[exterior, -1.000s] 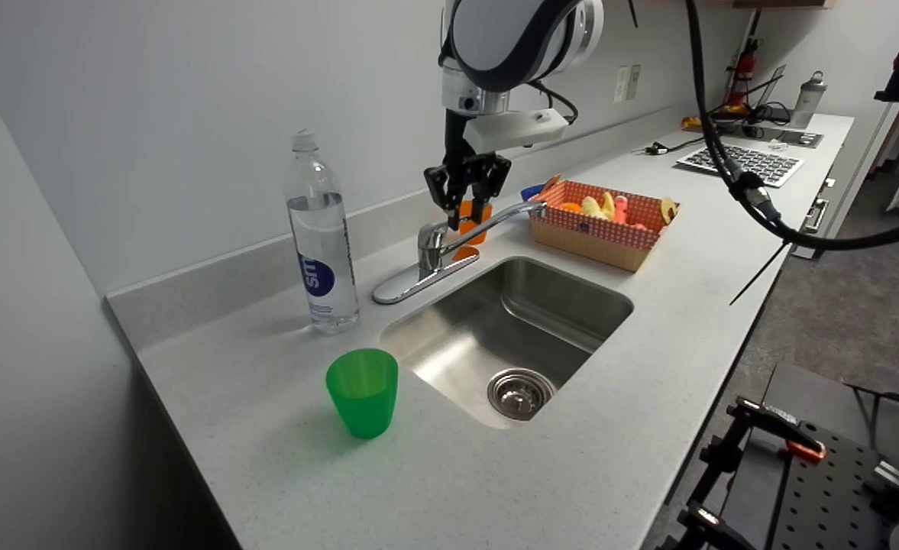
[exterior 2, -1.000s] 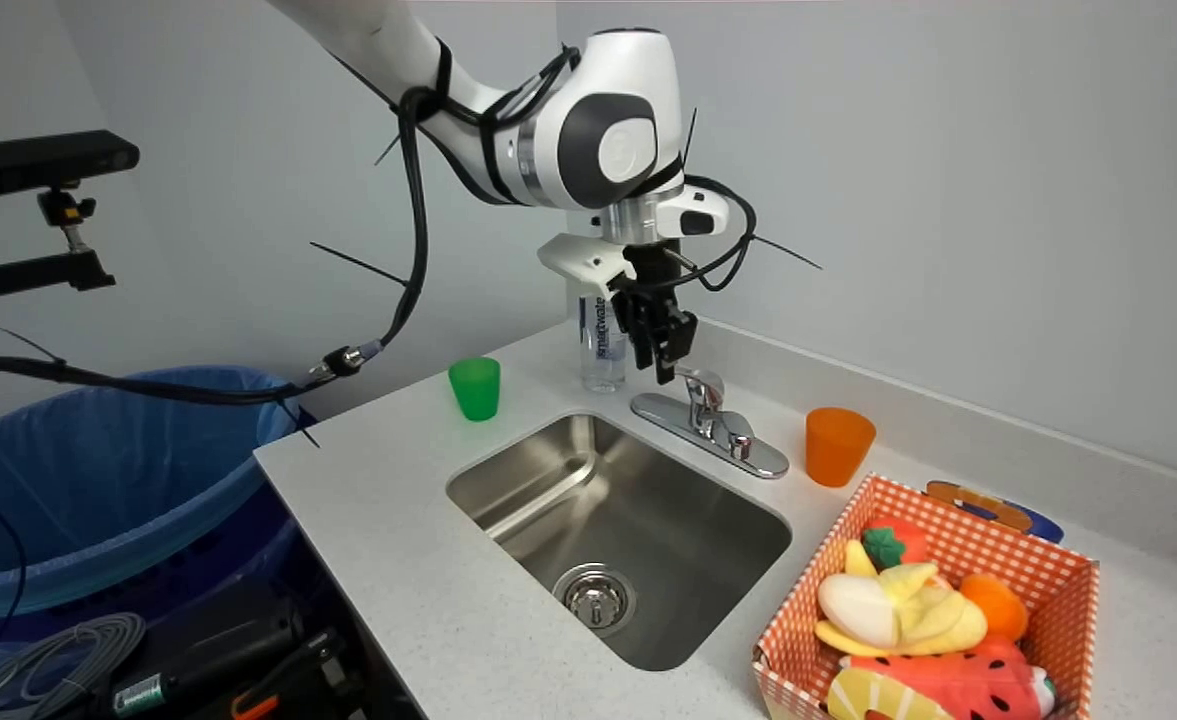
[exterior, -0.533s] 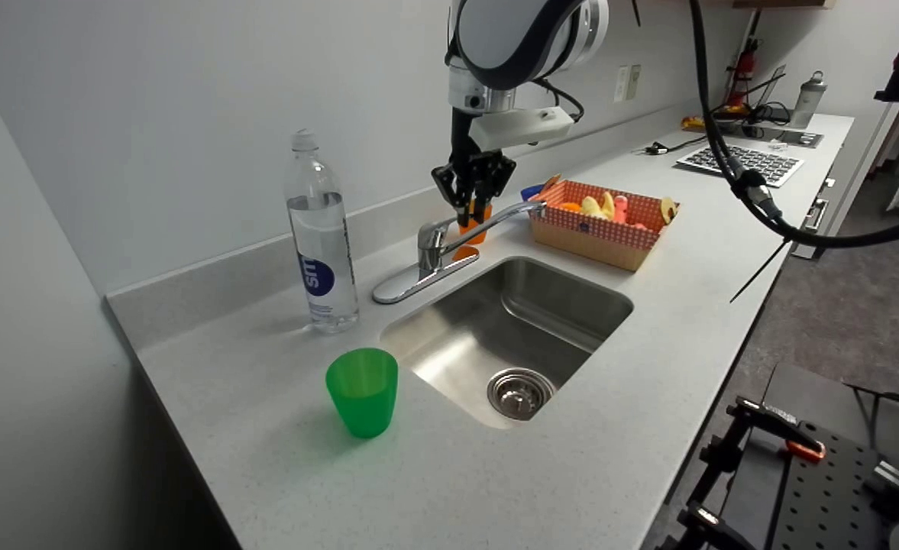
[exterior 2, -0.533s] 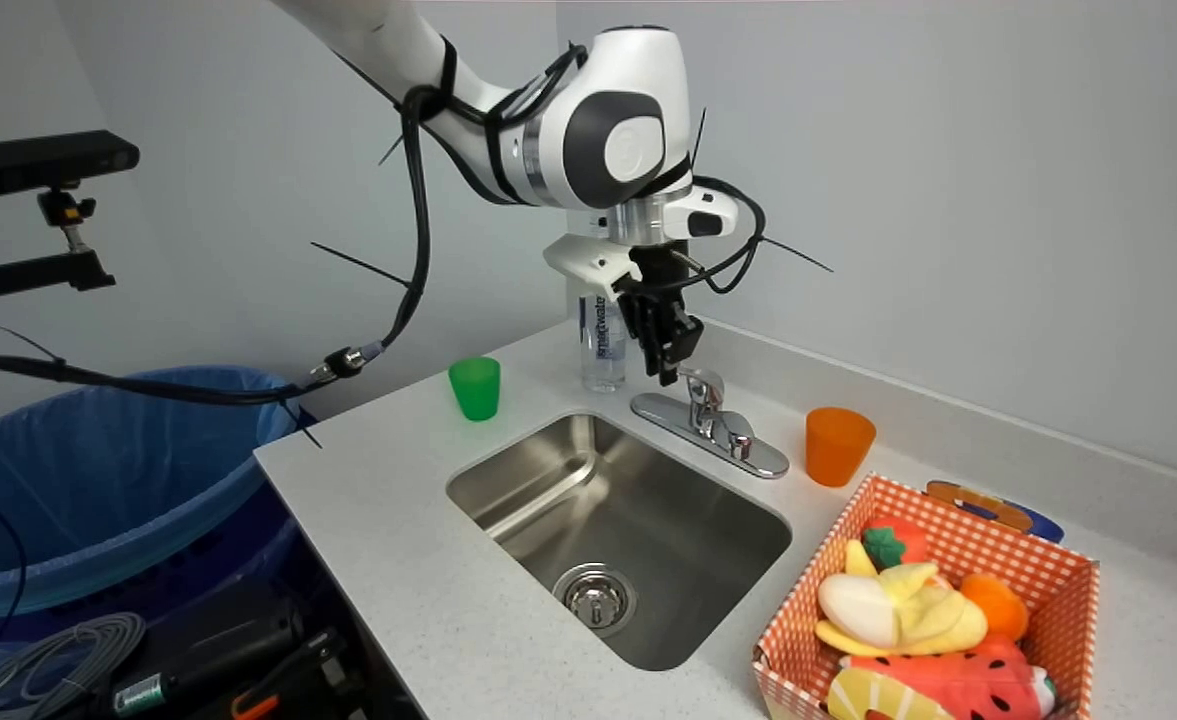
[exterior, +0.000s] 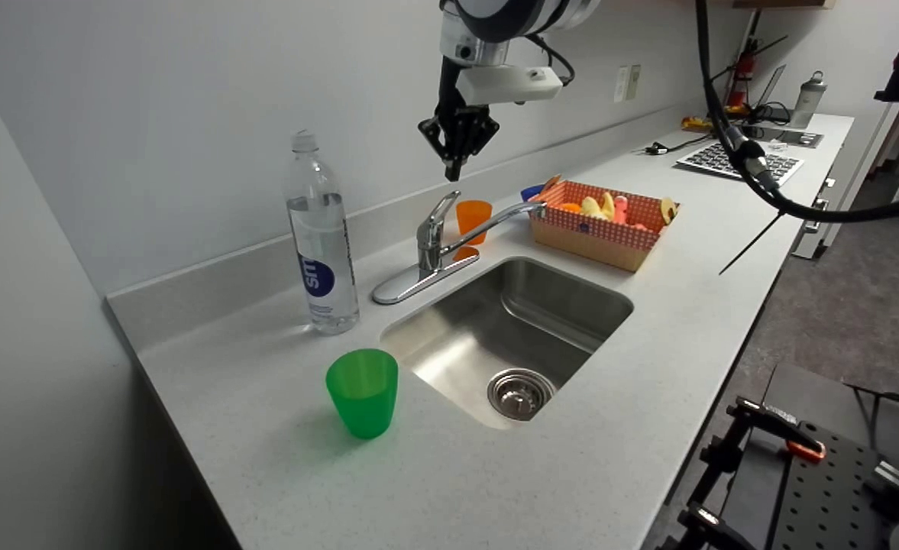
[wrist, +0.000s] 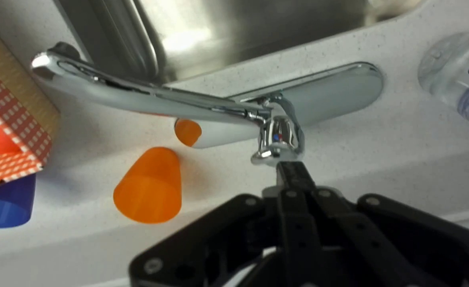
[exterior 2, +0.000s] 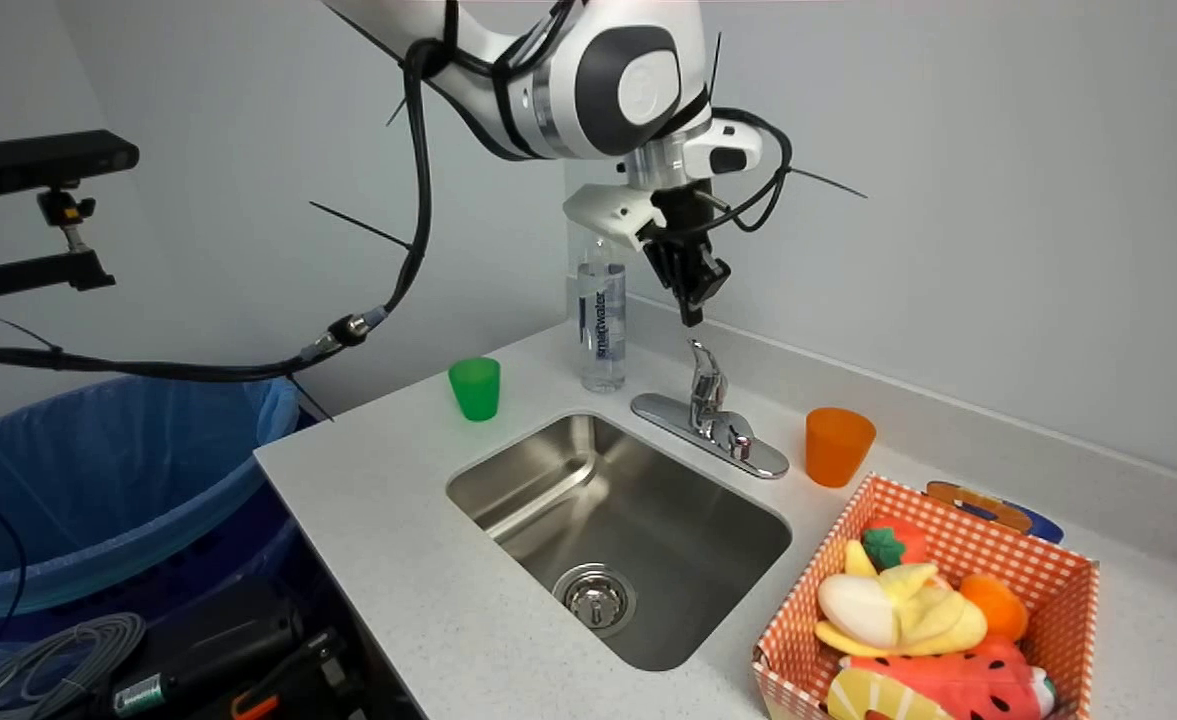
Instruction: Open the tap
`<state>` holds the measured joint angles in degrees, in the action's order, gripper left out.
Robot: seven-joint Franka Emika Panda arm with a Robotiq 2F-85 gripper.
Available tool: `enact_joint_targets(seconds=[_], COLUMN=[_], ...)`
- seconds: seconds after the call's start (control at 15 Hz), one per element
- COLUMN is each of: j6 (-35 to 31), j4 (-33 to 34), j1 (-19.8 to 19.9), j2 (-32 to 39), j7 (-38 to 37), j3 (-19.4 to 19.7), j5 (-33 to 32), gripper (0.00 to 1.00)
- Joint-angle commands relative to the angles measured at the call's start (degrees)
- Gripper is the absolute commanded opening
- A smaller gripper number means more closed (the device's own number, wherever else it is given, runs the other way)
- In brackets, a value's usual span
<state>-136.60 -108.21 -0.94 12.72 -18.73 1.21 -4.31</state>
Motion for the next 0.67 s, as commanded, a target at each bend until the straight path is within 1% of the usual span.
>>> enact_joint_targets(seconds=[0.0, 0.27, 0.33, 0.6], j6=[-1.0, 0.0, 0.0, 0.0], j4=[3.7, 6.1, 5.0, 5.6], j1=[-0.5, -0.4, -0.4, -0.5], j2=[-0.1, -0.3, -0.1, -0.1], j7=[-0.1, 0.4, 0.2, 0.2], j3=[0.5, 0.0, 0.3, 0.2], j5=[0.0, 1.4, 0.3, 0.5], gripper=[0.0, 0.0, 0.01, 0.01])
